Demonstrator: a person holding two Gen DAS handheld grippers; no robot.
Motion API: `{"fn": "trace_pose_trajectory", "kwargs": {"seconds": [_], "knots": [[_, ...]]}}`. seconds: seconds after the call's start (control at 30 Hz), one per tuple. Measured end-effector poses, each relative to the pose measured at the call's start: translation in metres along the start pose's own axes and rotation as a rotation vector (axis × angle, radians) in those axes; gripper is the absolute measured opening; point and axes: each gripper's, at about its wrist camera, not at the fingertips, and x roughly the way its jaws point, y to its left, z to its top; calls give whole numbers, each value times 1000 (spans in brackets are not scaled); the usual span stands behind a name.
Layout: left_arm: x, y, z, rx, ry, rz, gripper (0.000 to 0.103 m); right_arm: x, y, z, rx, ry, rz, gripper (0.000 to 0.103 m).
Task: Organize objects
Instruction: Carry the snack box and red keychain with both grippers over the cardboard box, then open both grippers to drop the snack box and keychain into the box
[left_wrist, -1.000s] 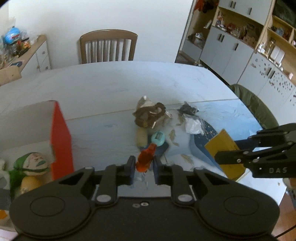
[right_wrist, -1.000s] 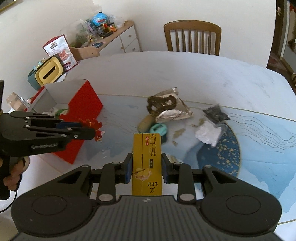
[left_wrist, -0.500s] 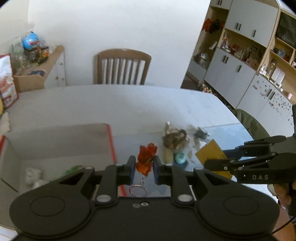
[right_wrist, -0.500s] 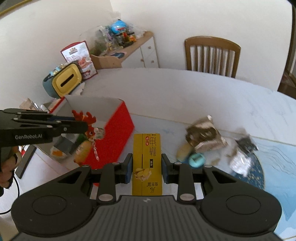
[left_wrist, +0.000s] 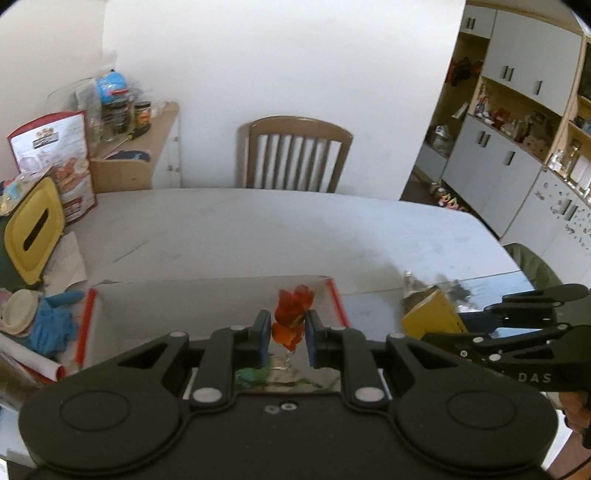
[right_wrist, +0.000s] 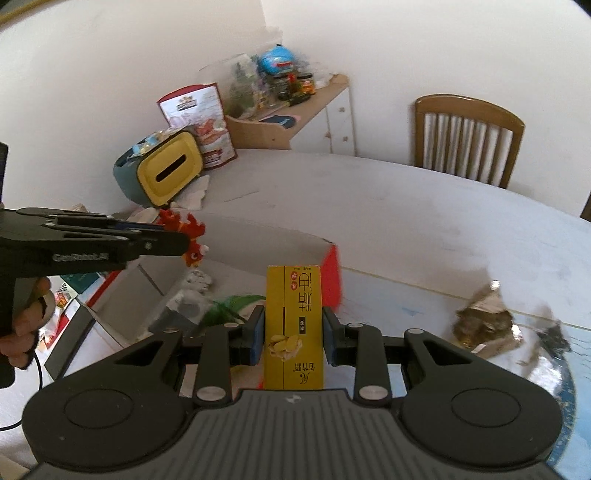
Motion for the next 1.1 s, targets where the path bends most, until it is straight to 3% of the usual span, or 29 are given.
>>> {"fn": "trace_pose_trajectory", "kwargs": {"seconds": [0.57, 1.1], "knots": [[14, 82, -17, -11, 71, 112, 18, 80, 84, -3, -89, 96, 34, 30], [28, 95, -57, 71, 189, 138, 18, 137, 111, -22, -127, 217, 23, 30]]}}
